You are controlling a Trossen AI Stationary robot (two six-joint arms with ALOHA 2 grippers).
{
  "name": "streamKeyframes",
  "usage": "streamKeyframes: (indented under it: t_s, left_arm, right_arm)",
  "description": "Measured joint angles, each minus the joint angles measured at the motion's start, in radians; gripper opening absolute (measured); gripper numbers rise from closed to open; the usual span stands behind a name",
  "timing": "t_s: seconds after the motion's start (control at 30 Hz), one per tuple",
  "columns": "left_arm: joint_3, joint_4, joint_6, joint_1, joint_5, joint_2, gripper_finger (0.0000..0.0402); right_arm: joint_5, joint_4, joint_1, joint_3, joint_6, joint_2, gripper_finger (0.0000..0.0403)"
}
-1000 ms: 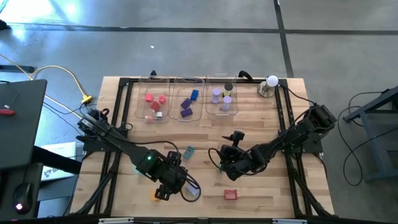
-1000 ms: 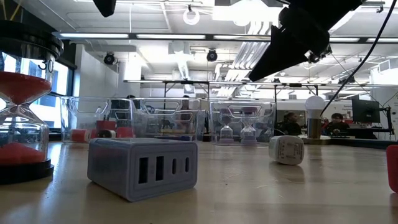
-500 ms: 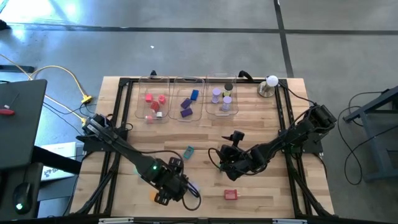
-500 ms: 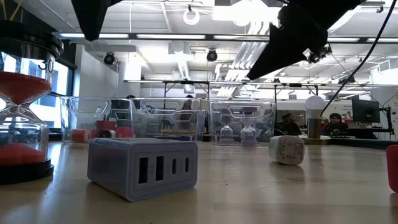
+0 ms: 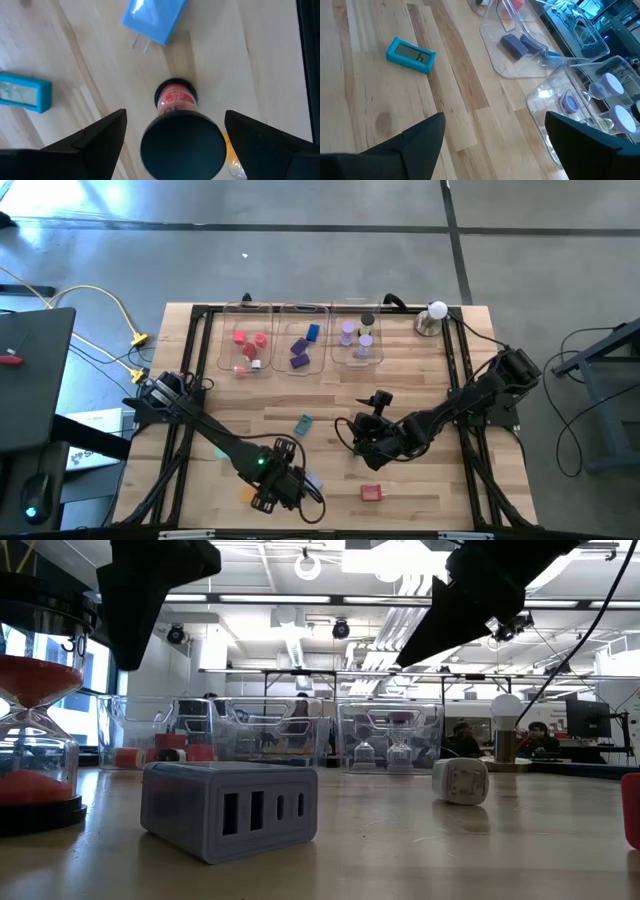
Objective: Pick & Place Office items
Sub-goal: Put the red hourglass into the right transparent bin
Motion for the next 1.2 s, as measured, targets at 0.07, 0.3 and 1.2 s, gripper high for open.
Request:
streamKeyframes:
  t_s: [0.07,0.3,1.2]
  left_arm:
    - [-0.002,-0.012,0.003,0.0,0.003,0.002,0.0328]
    - [-0.014,-0.003,0.008,0.0,0.003,0.004,0.0328]
    - [-0.083,0.046,0.017,0.001,-0.042,0.004,0.0244]
  right_arm:
    - [0.0,0.004,0.0,0.0,0.0,0.0,0.0333]
    - [0.0,0.014,-0.001,0.0,-0.003,0.0,0.0333]
    - [-0.005,0.014,-0.012,0.0,-0.017,0.0,0.0333]
